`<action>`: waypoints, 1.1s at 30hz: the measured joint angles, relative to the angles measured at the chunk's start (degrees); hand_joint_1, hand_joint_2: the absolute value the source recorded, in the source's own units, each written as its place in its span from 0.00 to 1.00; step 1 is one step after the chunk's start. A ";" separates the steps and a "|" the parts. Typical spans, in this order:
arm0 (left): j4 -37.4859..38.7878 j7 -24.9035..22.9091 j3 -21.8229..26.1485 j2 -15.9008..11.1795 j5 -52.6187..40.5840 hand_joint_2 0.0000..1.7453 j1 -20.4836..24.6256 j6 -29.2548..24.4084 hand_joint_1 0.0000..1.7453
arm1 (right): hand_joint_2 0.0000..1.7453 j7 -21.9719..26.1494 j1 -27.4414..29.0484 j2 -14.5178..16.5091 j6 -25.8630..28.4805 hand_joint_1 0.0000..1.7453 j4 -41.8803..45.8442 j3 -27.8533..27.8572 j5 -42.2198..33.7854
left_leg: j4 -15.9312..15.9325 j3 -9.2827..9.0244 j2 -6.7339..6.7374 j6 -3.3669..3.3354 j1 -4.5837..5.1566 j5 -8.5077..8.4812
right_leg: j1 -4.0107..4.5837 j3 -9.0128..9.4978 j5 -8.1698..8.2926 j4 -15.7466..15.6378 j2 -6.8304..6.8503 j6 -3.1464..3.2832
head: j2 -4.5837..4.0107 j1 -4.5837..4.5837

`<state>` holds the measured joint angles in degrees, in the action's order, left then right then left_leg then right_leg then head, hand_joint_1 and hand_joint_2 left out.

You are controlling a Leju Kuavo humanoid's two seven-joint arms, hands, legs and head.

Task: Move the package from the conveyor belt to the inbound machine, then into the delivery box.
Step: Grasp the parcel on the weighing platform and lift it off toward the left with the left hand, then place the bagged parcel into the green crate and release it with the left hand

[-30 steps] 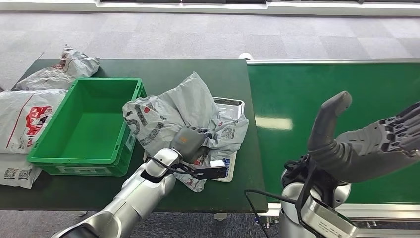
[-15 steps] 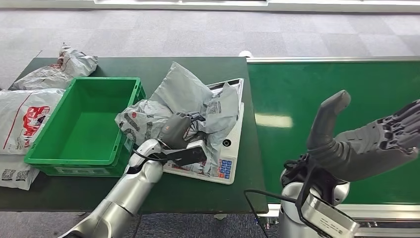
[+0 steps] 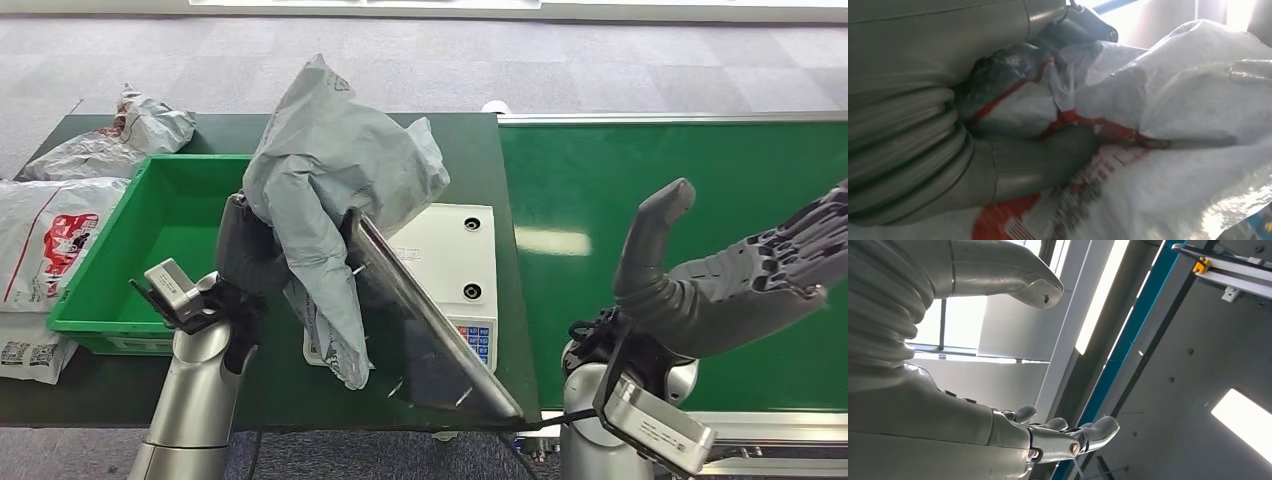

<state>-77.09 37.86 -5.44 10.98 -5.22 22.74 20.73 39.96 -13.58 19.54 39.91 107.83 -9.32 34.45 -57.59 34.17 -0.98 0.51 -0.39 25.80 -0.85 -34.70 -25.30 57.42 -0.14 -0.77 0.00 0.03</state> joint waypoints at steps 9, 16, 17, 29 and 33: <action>-0.79 -1.26 1.63 0.46 -1.12 1.00 0.74 -3.17 0.80 | 1.00 0.00 0.09 0.00 0.00 0.00 0.16 0.38 1.49 | 0.00 -0.06 0.04 0.06 0.00 -0.05 | 0.01 0.01 0.05 0.01 -0.04 0.03 | 0.00 -0.01; -0.79 -1.70 2.61 0.93 -1.90 1.00 1.25 -4.36 0.80 | 1.00 0.01 0.14 0.00 0.00 0.00 0.23 0.66 1.56 | -0.01 -0.05 0.06 0.08 0.00 -0.04 | 0.01 0.00 0.05 0.01 -0.08 0.02 | 0.00 -0.01; -0.79 -1.70 2.66 0.97 -1.90 1.00 1.27 -4.36 0.80 | 1.00 0.01 0.14 0.00 0.00 0.00 0.23 0.68 1.55 | -0.01 -0.05 0.06 0.09 0.00 -0.05 | 0.01 0.00 0.05 0.01 -0.08 0.02 | 0.00 -0.01; -0.64 -3.00 2.95 1.26 -6.99 1.00 1.52 -11.08 0.85 | 1.00 0.01 0.19 0.00 0.00 0.00 0.39 0.85 1.75 | -0.01 -0.06 0.06 0.11 0.00 -0.06 | 0.01 0.00 0.07 0.01 -0.08 0.02 | 0.00 -0.01; 1.89 -8.01 3.82 1.56 -27.45 1.00 3.30 -39.40 0.87 | 1.00 0.00 0.37 0.00 0.02 0.00 1.16 1.34 2.03 | -0.01 -0.07 0.07 0.11 0.00 -0.06 | 0.01 0.00 0.08 0.01 -0.10 0.02 | 0.00 0.00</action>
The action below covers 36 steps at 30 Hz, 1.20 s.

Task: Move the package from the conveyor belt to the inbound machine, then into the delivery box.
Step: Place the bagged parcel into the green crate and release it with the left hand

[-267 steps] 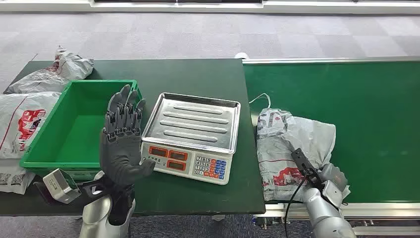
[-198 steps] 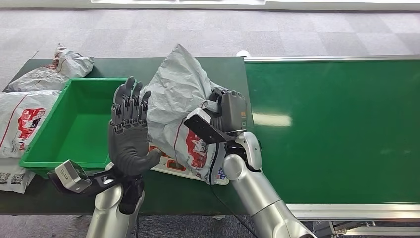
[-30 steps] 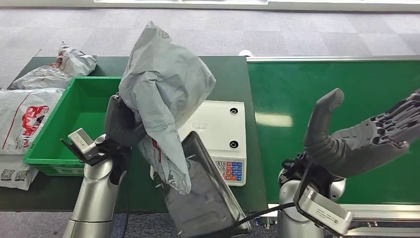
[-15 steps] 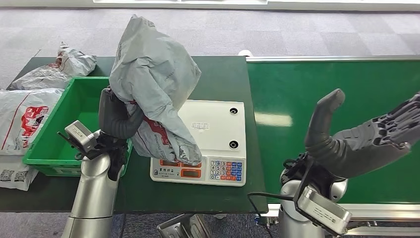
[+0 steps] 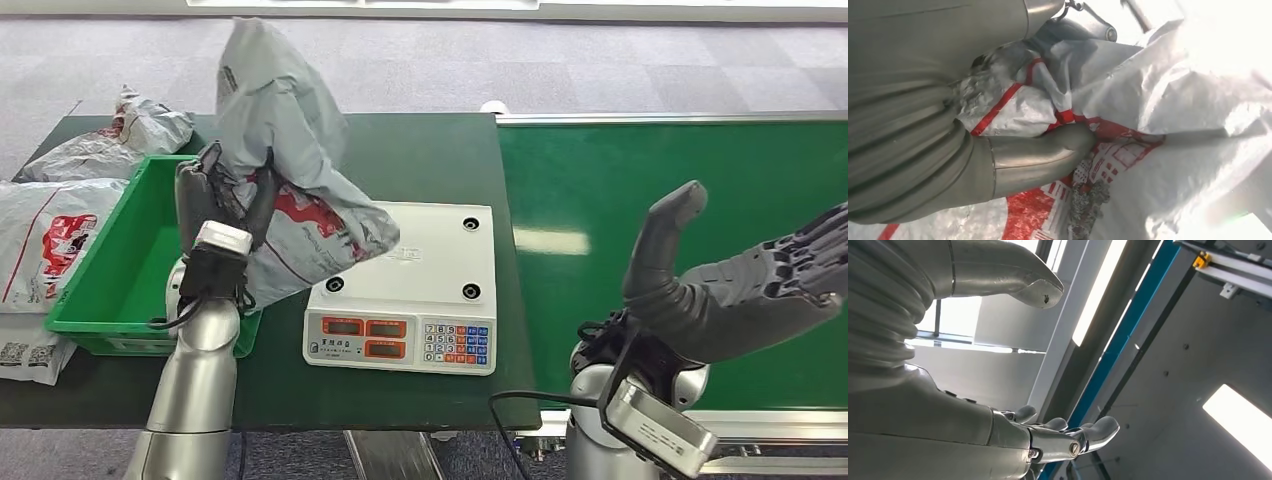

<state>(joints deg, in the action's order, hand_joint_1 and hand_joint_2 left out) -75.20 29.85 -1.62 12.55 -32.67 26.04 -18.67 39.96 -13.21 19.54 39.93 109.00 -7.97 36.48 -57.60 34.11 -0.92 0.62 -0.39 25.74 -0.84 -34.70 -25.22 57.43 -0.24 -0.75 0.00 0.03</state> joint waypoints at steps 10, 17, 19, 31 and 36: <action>8.95 -43.24 7.96 -9.68 -53.36 1.00 5.85 -20.85 1.00 | 1.00 0.01 0.16 0.00 0.00 0.00 0.18 0.03 -2.19 | 0.03 -0.07 0.59 0.14 -0.10 -0.01 | 0.17 -0.11 0.13 0.09 -0.46 0.25 | 0.00 -0.01; 12.65 -35.81 21.86 -15.25 -53.44 1.00 11.51 -21.23 1.00 | 1.00 0.02 0.10 0.00 -0.01 0.00 -0.13 -0.11 -2.90 | 0.03 -0.05 0.54 0.20 -0.18 -0.05 | 0.31 -0.15 0.11 0.11 -0.43 0.37 | 0.00 0.00; 13.00 -35.38 24.35 -15.26 -53.64 1.00 11.80 -21.26 1.00 | 1.00 0.01 0.09 0.00 -0.02 0.00 -0.25 -0.11 -2.95 | 0.03 -0.04 0.54 0.20 -0.18 -0.04 | 0.27 -0.14 0.10 0.11 -0.41 0.38 | 0.00 0.00; 15.78 -37.89 27.56 -16.19 -53.93 1.00 12.33 -21.29 1.00 | 1.00 0.01 0.04 0.00 -0.02 0.00 -0.72 -0.11 -3.10 | 0.01 -0.04 0.53 0.19 -0.12 -0.03 | 0.22 -0.14 0.11 0.09 -0.39 0.37 | 0.00 0.01; 16.23 -40.49 27.17 -16.82 -53.93 0.75 12.31 -21.29 0.00 | 1.00 0.02 0.03 0.00 -0.02 0.00 -0.73 -0.10 -3.15 | 0.01 -0.03 0.53 0.19 -0.15 -0.04 | 0.27 -0.15 0.11 0.10 -0.40 0.37 | 0.00 0.01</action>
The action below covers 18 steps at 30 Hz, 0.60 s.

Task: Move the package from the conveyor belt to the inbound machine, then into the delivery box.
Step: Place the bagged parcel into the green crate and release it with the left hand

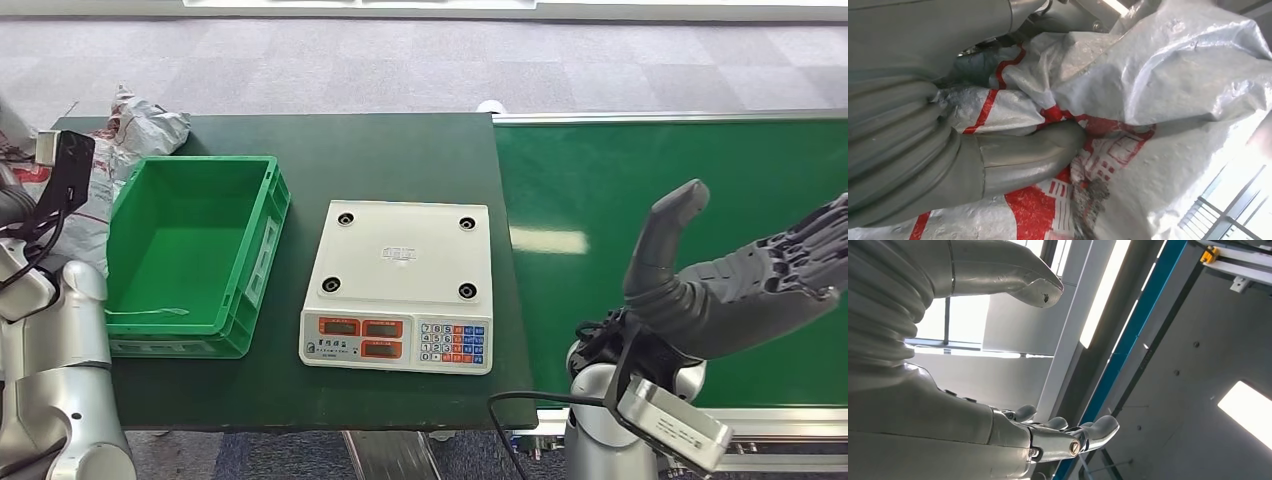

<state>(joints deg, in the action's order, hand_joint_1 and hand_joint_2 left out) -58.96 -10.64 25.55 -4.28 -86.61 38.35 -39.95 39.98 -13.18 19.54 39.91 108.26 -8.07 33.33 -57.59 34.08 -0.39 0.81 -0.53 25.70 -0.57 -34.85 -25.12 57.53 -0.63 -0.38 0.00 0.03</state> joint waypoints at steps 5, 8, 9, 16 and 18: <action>4.07 3.62 -0.50 -0.32 -0.01 0.00 1.79 -0.02 0.00 | 1.00 0.00 0.00 0.00 0.00 0.00 0.01 0.03 0.30 | -0.01 -0.03 -0.07 -0.01 0.01 -0.01 | -0.01 -0.02 0.00 -0.03 0.09 0.00 | 0.00 0.01; 12.23 6.87 -2.47 -0.16 0.02 0.00 4.79 -0.02 0.00 | 1.00 0.02 0.00 0.00 0.00 0.00 0.02 0.04 0.94 | -0.03 -0.02 -0.21 -0.01 0.01 -0.03 | -0.02 0.08 0.02 -0.02 0.25 0.00 | 0.00 -0.01; 14.02 8.11 -3.15 0.13 0.15 0.00 5.26 -0.02 0.00 | 1.00 0.03 0.00 0.00 0.00 0.00 0.02 0.03 1.11 | -0.03 -0.03 -0.16 -0.01 0.01 -0.03 | -0.03 0.09 0.04 -0.02 0.21 0.01 | 0.00 -0.01; 17.80 21.12 -4.30 3.05 6.09 0.00 4.81 -0.02 0.00 | 1.00 0.03 -0.01 0.00 0.00 0.00 -0.01 -0.02 1.26 | -0.04 -0.01 0.01 -0.01 0.06 -0.01 | -0.06 0.01 0.11 -0.02 0.05 -0.01 | 0.00 -0.01; 17.73 24.78 -4.28 3.76 8.70 0.00 4.66 -0.03 0.00 | 1.00 0.02 -0.01 0.00 0.00 0.00 -0.01 -0.02 1.20 | -0.04 0.01 0.00 -0.01 0.06 -0.01 | -0.06 -0.01 0.10 -0.02 0.06 -0.01 | 0.00 0.00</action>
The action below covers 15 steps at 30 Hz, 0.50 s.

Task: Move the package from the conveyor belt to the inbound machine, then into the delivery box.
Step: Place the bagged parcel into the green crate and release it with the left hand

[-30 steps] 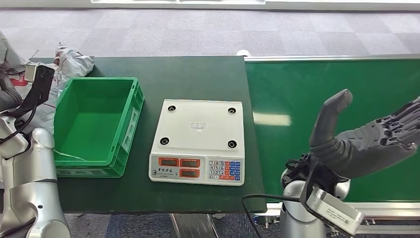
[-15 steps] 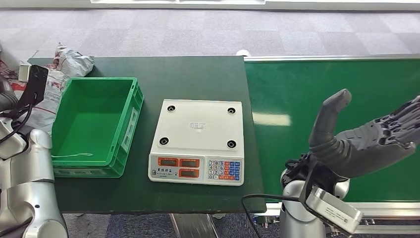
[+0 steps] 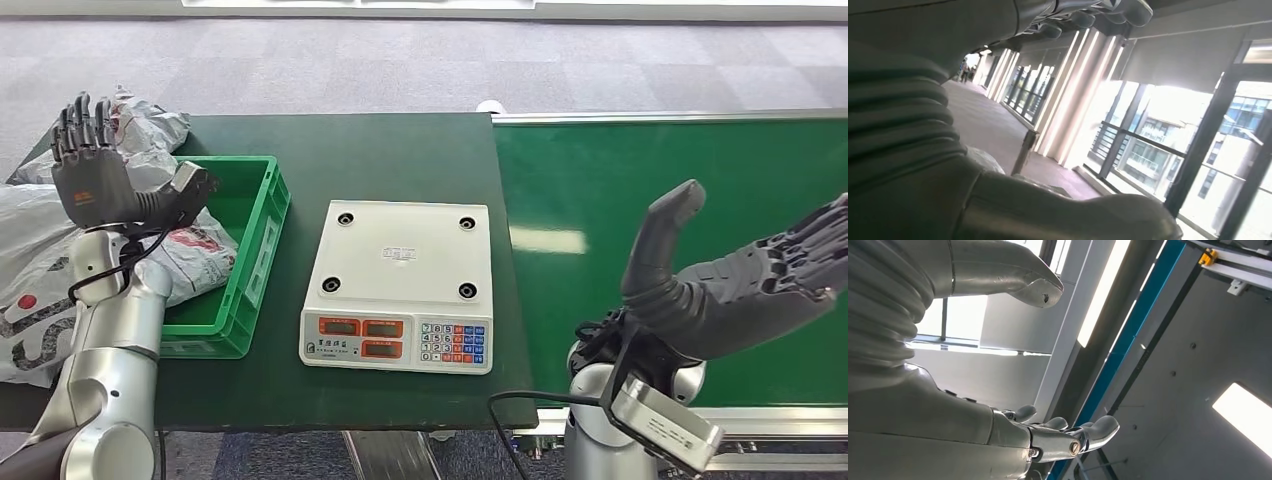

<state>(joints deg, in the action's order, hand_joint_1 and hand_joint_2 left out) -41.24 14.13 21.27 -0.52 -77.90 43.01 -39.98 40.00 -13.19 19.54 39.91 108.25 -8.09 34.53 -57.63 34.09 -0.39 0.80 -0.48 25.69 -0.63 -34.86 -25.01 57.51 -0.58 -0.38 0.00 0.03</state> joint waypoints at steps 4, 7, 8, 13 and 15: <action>-2.00 7.72 0.50 1.67 5.03 0.00 -0.32 -0.03 0.00 | 1.00 0.00 0.00 0.00 0.00 0.00 -0.05 0.00 -0.21 | 0.00 0.02 -0.01 0.00 -0.01 0.00 | 0.01 -0.01 -0.01 0.01 0.02 0.01 | 0.00 -0.01; -5.02 12.99 2.00 3.25 8.15 0.00 -0.67 -0.06 0.00 | 1.00 -0.01 -0.02 0.00 0.00 0.00 -0.26 0.00 -0.28 | 0.00 0.02 -0.01 0.00 -0.01 0.00 | 0.01 -0.01 -0.01 0.01 0.02 0.01 | 0.00 -0.01; -5.76 13.62 2.41 3.63 8.50 0.00 -0.72 -0.06 0.00 | 1.00 -0.01 -0.03 0.00 0.00 0.00 -0.33 0.00 -0.28 | 0.00 0.02 -0.01 0.00 -0.01 0.00 | 0.01 -0.01 -0.01 0.01 0.03 0.01 | 0.00 -0.01; -7.91 14.30 3.23 4.71 9.17 0.00 -0.96 -0.06 0.00 | 1.00 0.00 -0.04 0.00 0.00 0.00 -0.52 0.00 -0.28 | 0.00 0.02 -0.02 0.00 -0.01 0.00 | 0.01 0.00 -0.01 0.01 0.04 0.01 | 0.00 -0.01; -8.87 17.10 3.82 5.21 11.46 0.00 -1.02 -0.06 0.00 | 1.00 0.00 -0.05 0.00 0.00 0.00 -0.57 -0.01 -0.35 | 0.00 0.03 -0.02 0.00 -0.01 0.00 | 0.01 0.01 -0.01 0.01 0.04 0.01 | 0.00 -0.01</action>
<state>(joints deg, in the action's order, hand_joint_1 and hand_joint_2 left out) -50.11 31.23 25.09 4.69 -66.44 41.99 -40.04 40.00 -13.23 19.54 39.91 107.68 -8.09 34.18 -57.62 34.11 -0.41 0.80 -0.49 25.69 -0.61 -34.85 -25.02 57.52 -0.53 -0.38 0.00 0.02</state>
